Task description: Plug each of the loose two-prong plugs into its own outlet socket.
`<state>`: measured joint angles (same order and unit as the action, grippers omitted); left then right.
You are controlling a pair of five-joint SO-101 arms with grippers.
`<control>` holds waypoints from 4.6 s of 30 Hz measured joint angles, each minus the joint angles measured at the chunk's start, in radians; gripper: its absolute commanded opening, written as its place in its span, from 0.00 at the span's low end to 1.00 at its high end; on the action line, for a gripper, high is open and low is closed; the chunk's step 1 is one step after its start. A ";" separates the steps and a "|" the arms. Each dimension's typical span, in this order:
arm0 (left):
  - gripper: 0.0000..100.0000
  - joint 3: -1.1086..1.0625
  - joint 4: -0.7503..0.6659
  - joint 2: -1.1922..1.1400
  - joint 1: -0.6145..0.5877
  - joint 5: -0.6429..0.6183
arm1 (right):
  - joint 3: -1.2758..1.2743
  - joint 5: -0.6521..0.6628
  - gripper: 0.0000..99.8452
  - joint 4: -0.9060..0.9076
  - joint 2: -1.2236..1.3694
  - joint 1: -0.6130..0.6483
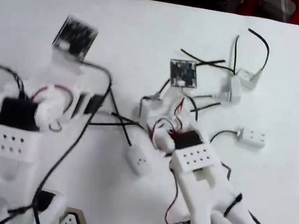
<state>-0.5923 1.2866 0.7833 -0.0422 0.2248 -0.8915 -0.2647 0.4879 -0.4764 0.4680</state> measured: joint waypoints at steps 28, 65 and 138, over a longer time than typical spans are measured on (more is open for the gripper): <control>0.29 -0.528 -0.296 0.143 -0.135 0.000 | 0.135 0.101 0.02 -0.175 0.425 -0.003; 0.29 -0.571 -0.344 0.150 -0.135 0.000 | 0.155 0.468 0.02 -0.212 0.499 0.040; 0.30 -0.397 -0.368 0.385 0.258 -0.215 | -0.054 0.436 0.02 0.255 -0.342 0.209</control>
<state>-0.9897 0.9183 1.1684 0.2156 0.0100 -0.9452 0.1711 0.7426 -0.8186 0.6767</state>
